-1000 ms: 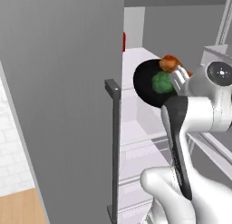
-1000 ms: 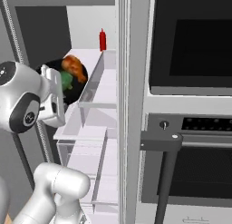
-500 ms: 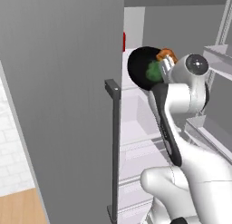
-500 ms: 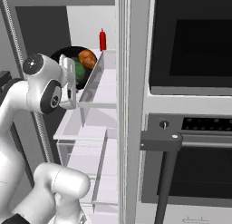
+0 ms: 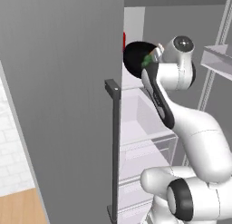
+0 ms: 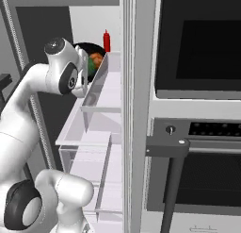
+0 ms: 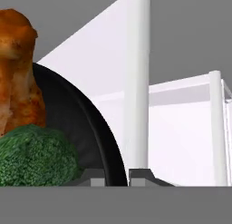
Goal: Pick the chicken drumstick and broccoli from their plates and place them in the bowl. Then put the bowl in the fridge.
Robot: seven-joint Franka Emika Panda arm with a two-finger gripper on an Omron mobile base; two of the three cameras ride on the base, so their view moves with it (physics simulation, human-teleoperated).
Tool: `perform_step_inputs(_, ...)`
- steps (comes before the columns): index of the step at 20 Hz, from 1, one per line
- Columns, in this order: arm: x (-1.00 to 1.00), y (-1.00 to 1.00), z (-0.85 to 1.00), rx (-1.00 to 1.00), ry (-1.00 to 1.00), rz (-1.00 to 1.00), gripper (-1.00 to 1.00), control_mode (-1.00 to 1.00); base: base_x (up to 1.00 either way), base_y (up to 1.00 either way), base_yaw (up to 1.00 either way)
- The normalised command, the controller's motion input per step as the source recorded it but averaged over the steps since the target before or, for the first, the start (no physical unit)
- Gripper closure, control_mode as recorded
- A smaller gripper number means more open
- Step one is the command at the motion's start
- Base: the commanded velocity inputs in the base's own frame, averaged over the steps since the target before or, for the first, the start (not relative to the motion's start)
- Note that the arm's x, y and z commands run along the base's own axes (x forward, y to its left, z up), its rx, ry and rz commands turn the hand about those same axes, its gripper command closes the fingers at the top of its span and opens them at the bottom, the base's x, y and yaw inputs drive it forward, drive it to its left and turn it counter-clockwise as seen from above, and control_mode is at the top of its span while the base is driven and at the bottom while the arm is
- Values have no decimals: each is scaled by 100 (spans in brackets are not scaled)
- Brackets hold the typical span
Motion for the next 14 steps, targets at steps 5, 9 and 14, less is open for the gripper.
perform_step_inputs(5, 84, 0, 0, 0, 5, 0, 100, -100, 0, 0, 0)
perform_step_inputs(9, 73, 0, -22, 0, 1, 0, 100, -100, 0, 0, 0)
perform_step_inputs(14, 39, 0, -57, 0, 0, 1, 100, -100, 0, 0, 0)
